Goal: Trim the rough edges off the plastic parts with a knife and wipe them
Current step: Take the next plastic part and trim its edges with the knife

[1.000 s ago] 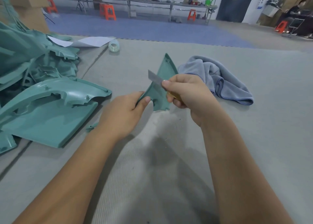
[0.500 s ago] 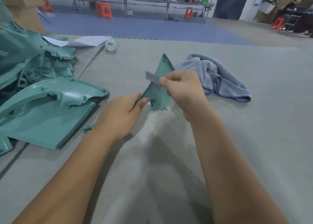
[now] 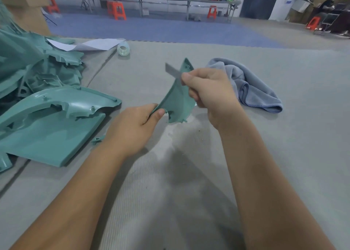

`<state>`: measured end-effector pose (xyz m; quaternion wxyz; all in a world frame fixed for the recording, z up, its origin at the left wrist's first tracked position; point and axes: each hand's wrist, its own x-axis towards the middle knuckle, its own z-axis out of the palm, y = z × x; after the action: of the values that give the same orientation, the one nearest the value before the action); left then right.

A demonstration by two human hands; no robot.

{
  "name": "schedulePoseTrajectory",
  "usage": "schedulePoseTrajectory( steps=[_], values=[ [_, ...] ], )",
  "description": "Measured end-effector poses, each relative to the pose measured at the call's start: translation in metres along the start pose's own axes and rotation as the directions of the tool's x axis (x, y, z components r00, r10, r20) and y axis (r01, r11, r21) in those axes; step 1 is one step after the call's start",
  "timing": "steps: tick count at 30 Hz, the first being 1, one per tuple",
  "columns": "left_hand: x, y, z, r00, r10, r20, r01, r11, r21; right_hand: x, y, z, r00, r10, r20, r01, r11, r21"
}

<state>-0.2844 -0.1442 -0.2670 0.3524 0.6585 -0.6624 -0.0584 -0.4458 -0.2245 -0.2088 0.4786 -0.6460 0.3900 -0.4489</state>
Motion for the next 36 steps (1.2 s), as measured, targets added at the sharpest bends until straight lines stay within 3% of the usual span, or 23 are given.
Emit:
schedulePoseTrajectory(
  steps=[4,15,18,21,24,26,28,30,32,36],
  values=[
    [0.000,0.000,0.000,1.000,0.002,0.009,-0.002,1.000,0.006,0.003,0.004,0.006,0.999,0.053,0.002,-0.053,0.993,-0.103],
    [0.001,-0.008,0.001,1.000,0.008,0.011,-0.008,0.998,-0.057,0.041,-0.003,-0.002,0.963,-0.046,-0.264,-0.011,0.978,-0.208],
    [0.000,-0.009,0.002,1.000,0.017,0.018,-0.016,0.998,-0.057,0.039,0.003,-0.002,0.872,-0.075,-0.484,0.041,0.996,-0.081],
    [0.001,-0.008,0.001,1.000,0.009,-0.004,-0.009,0.998,-0.054,0.032,0.010,-0.007,0.822,0.027,-0.568,0.087,0.981,0.172],
    [0.000,-0.004,0.000,0.992,0.054,-0.112,-0.055,0.998,-0.007,0.020,0.020,-0.011,0.832,0.162,-0.531,0.032,0.941,0.337],
    [0.002,0.001,0.000,0.956,0.168,-0.242,-0.149,0.984,0.093,0.014,0.026,-0.015,0.848,0.260,-0.462,-0.059,0.912,0.406],
    [0.007,0.000,0.003,0.925,0.274,-0.263,-0.220,0.951,0.216,0.009,0.032,-0.018,0.866,0.351,-0.355,-0.109,0.826,0.552],
    [0.009,-0.005,0.010,0.936,0.302,-0.182,-0.224,0.908,0.355,0.003,0.034,-0.018,0.909,0.367,-0.199,-0.111,0.671,0.733],
    [0.006,-0.010,0.019,0.971,0.238,-0.022,-0.201,0.863,0.463,0.001,0.037,-0.015,0.956,0.278,-0.091,-0.101,0.605,0.790],
    [0.008,-0.022,0.032,0.982,0.083,0.172,-0.142,0.920,0.365,-0.003,0.035,-0.016,0.978,0.207,0.005,-0.124,0.565,0.816]
  ],
)
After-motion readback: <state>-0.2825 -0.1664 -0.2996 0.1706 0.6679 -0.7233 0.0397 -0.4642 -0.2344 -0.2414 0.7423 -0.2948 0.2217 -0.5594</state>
